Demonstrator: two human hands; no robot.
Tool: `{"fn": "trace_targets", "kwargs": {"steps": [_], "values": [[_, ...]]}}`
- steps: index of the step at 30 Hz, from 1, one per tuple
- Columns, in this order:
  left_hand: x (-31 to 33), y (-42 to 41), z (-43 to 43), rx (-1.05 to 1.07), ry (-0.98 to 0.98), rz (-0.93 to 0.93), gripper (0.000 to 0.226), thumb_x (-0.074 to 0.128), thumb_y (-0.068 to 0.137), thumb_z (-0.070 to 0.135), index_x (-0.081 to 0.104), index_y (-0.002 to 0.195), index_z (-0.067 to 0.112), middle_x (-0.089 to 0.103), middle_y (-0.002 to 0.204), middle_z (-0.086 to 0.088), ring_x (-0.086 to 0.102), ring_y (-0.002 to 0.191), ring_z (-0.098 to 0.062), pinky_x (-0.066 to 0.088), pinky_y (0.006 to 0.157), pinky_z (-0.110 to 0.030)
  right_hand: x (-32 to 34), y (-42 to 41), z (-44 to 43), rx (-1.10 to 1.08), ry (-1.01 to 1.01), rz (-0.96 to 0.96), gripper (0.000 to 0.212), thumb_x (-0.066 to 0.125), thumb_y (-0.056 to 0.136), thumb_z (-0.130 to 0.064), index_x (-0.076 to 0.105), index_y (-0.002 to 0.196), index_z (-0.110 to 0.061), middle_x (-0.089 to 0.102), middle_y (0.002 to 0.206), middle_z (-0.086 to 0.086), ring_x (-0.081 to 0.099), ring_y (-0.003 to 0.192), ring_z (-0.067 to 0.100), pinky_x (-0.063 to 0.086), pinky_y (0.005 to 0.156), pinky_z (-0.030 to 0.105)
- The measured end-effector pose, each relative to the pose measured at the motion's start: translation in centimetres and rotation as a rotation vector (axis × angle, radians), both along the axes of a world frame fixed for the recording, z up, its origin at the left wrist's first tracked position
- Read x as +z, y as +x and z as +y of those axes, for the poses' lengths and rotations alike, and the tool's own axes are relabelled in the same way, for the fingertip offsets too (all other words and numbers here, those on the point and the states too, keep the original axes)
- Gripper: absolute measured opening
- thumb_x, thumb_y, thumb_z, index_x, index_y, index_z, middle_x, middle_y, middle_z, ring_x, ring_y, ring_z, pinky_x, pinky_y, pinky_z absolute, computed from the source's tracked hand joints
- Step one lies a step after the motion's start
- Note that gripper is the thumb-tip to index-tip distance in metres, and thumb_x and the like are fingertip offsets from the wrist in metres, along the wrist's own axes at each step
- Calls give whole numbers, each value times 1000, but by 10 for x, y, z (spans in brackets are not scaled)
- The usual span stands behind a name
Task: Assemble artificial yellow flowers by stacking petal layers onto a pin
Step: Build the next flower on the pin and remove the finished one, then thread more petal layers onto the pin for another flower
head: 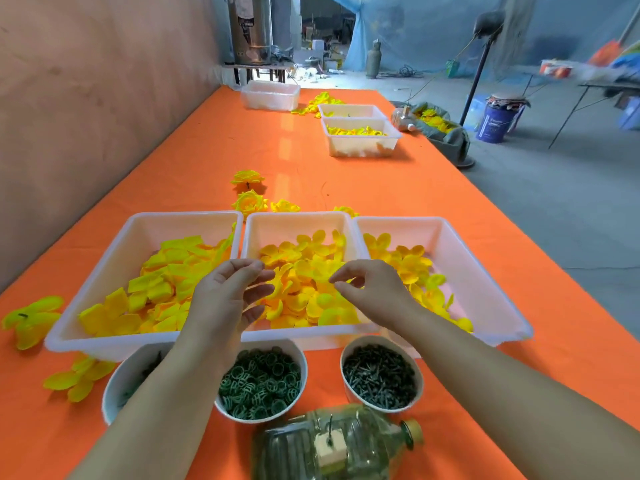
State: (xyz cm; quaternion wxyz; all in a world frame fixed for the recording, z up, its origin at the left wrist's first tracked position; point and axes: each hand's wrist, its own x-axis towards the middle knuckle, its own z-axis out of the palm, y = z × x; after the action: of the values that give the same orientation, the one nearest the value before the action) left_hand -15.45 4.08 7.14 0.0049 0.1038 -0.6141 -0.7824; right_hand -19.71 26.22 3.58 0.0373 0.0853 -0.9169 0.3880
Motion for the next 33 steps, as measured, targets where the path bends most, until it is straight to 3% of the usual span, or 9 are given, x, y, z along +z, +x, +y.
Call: {"fn": "trace_targets", "kwargs": {"steps": [3,7,12,18,25,33], "values": [[-4,12,-1,-16,-16,-6,14,61,97,19,64,84,25,75,83,4,68,77,-13,43,67,-31,2,21,28,-96,-14,20,13,68,88,-12,78,92,-21,73,91,-8,60,73,7,43,73,24],[-12,27,-2,-15,-45,-3,14,63,95,19,64,83,25,75,82,5,68,73,-10,44,66,-30,1,58,46,-78,58,-13,12,73,84,-14,77,86,-25,70,80,-16,62,73,3,48,73,26],[-18,42,3,-17,-79,16,15,64,94,17,63,81,23,75,78,4,67,71,-11,47,55,-23,1,87,34,124,570,47,16,66,88,-29,74,101,-28,67,98,-4,60,99,18,49,78,35],[-11,56,11,-42,-104,33,15,63,95,19,63,81,23,75,79,5,67,66,-6,43,67,-30,-13,90,15,268,803,-96,31,62,89,-21,67,120,-26,65,119,2,59,109,26,51,83,36],[4,69,9,-42,-117,56,12,63,95,19,62,83,19,75,83,4,67,72,-10,44,68,-31,-20,91,14,234,812,-62,21,52,94,-17,70,105,-22,66,109,2,59,102,26,36,69,29],[9,83,12,-52,-170,85,11,63,95,19,64,85,18,76,85,3,68,71,-7,45,70,-32,-11,98,20,146,685,38,15,53,94,-23,67,96,-22,67,99,0,60,96,22,45,72,31]]}}
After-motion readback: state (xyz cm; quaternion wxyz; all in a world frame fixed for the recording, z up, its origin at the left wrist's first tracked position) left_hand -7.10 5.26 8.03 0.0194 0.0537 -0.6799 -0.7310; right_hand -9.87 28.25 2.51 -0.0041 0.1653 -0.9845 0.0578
